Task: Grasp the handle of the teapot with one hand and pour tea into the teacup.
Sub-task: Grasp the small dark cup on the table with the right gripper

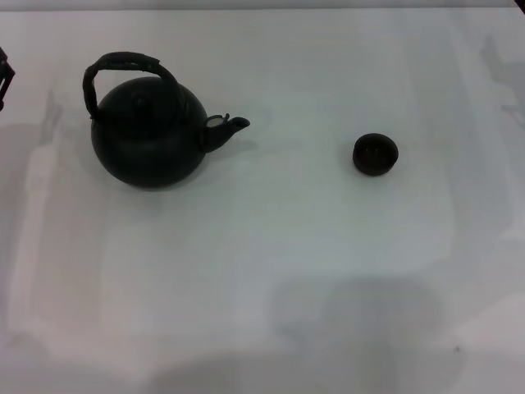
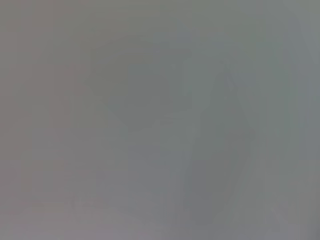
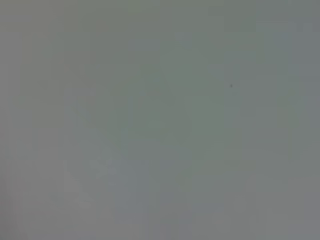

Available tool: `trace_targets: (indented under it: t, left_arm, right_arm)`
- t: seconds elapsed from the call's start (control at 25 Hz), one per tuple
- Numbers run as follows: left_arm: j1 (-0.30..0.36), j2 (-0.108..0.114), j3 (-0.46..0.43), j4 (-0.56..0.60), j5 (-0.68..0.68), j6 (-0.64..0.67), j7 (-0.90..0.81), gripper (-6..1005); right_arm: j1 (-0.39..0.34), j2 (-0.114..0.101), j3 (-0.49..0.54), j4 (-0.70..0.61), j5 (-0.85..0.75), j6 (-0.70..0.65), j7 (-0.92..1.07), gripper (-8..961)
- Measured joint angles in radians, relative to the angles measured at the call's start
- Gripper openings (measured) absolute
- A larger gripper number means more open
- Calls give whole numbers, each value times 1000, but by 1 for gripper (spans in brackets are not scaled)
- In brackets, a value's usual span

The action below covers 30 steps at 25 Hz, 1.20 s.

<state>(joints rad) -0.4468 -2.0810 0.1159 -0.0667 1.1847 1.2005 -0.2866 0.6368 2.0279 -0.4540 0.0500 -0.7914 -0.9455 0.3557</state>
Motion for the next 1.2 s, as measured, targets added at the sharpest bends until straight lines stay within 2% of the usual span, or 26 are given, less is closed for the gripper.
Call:
trace_targets:
  t: [0.4, 0.52, 0.6, 0.76, 0.84, 0.96, 1.08, 1.2]
  left_arm:
    - [0, 1, 1, 0, 5, -2, 0, 860]
    - [0, 1, 4, 2, 7, -5, 0, 860]
    - [1, 1, 3, 3, 6, -5, 0, 859]
    - [5, 1, 3, 5, 1, -3, 0, 859]
    - [5, 1, 2, 5, 1, -2, 0, 859]
    - [6, 1, 2, 5, 0, -2, 0, 859]
    - [7, 1, 1, 5, -1, -2, 0, 859]
    - [9, 1, 1, 5, -1, -1, 0, 860]
  right_arm:
    - [12, 0, 0, -3, 3, 2, 2, 871]
    - [24, -3, -28, -3, -19, -2, 82, 871]
    - [30, -10, -99, -39, -75, -5, 227, 871]
    - [23, -23, -356, -233, -247, 33, 699, 871]
    - [13, -41, -515, -362, -330, 59, 940, 871]
    - [22, -95, -688, -499, -480, 48, 1239, 871]
    - [83, -149, -743, -534, -627, -44, 1425, 871]
    - [154, -179, -747, -537, -763, -147, 1523, 870]
